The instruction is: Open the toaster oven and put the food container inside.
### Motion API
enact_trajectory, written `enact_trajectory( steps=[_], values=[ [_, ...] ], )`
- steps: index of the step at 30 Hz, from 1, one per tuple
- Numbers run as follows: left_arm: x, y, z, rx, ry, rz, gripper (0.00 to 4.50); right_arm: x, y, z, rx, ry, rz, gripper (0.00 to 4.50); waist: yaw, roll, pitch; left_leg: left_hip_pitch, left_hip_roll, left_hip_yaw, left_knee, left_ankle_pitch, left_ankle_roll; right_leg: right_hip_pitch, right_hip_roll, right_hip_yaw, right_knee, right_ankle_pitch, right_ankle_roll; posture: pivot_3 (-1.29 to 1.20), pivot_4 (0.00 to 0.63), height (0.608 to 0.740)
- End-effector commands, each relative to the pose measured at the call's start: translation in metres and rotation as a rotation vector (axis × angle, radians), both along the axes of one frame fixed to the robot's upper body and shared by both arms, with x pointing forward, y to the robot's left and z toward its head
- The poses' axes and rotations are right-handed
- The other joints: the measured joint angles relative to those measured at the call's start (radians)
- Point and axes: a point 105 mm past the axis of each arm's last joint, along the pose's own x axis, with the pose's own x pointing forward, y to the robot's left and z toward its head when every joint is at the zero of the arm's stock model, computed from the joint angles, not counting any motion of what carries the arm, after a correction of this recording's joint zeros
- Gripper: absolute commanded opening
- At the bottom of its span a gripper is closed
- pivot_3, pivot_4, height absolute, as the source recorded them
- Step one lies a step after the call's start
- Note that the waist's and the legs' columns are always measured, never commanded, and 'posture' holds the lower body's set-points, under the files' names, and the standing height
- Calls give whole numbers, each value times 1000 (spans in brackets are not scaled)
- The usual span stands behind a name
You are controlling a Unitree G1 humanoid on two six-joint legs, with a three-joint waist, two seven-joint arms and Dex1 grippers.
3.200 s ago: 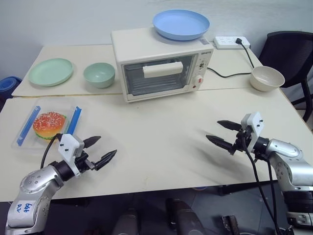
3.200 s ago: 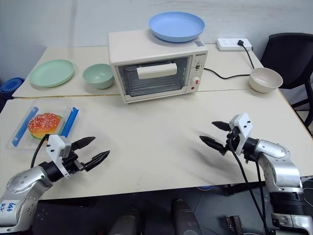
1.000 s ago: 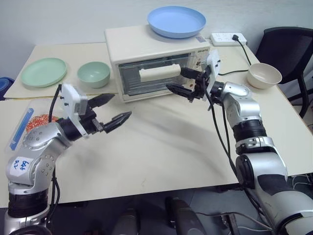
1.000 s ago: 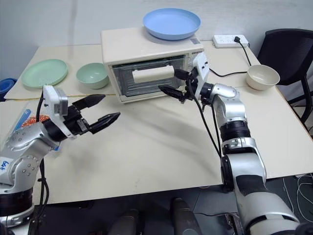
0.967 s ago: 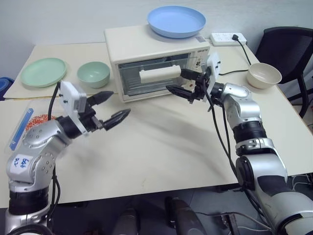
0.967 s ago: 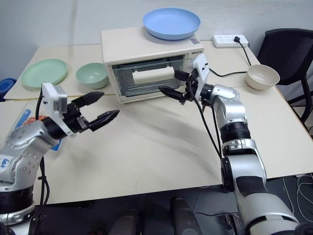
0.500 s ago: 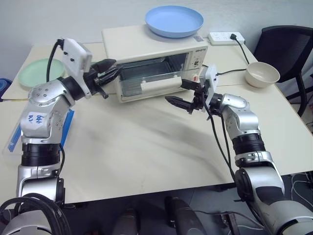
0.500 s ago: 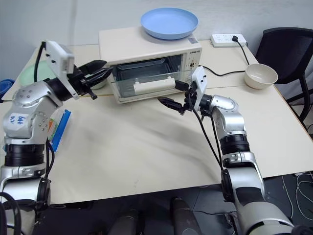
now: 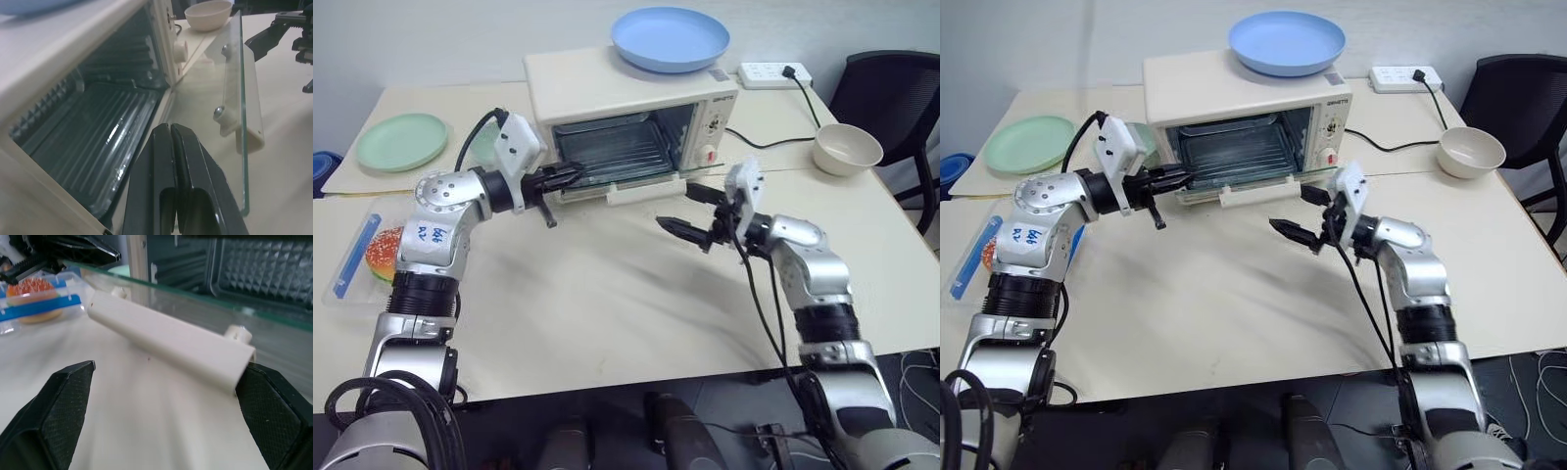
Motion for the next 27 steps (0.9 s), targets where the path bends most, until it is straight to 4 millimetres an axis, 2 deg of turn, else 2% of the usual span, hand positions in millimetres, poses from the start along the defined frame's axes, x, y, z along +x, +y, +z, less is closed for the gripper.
enact_trajectory(
  steps=[1,4,8,13,17,19,22,25,27],
  values=[
    [-14,-3,1,13,-13,-42,89,-21,-29,4,-29,-6,-58,4500,10,0,0,0,0,0,0,0,0,0,0,0,0,0,0,0,150,740],
    [-23,-4,-16,32,42,-54,89,-48,-44,-1,-54,45,-44,4500,15,0,0,0,-1,0,1,0,1,1,0,0,0,0,0,0,150,740],
    [-31,-2,-43,88,113,-36,89,-70,-48,7,-53,71,-12,4500,11,0,0,6,-2,2,2,1,1,5,2,2,0,0,0,0,150,740],
    [-32,2,-70,139,179,28,89,-80,-39,31,-19,52,46,4500,10,0,0,18,-2,0,1,2,2,18,6,2,-2,0,0,0,150,740],
    [-35,3,-84,169,215,72,89,-85,-26,47,-6,23,114,4500,13,0,0,18,-2,-1,1,2,2,19,7,1,-3,-1,1,0,150,740],
    [-37,6,-84,157,214,103,89,-85,-19,54,2,9,146,4500,14,0,0,18,-2,-2,0,2,3,19,4,1,-3,-2,2,0,150,740],
    [-45,16,-64,42,203,176,89,-86,-10,64,6,-13,203,4500,12,0,0,17,-2,-2,0,1,4,19,-1,1,-4,-1,2,0,150,740],
    [-66,33,-42,-123,212,276,633,-85,-1,68,5,-14,262,4500,14,0,0,16,-1,-4,1,0,4,19,-1,1,-5,-2,2,0,150,740],
    [-84,46,-37,-194,222,359,1196,-86,3,66,-5,-5,299,4500,9,0,0,15,0,-5,0,0,4,19,-1,1,-6,-2,2,0,150,740]
  ],
)
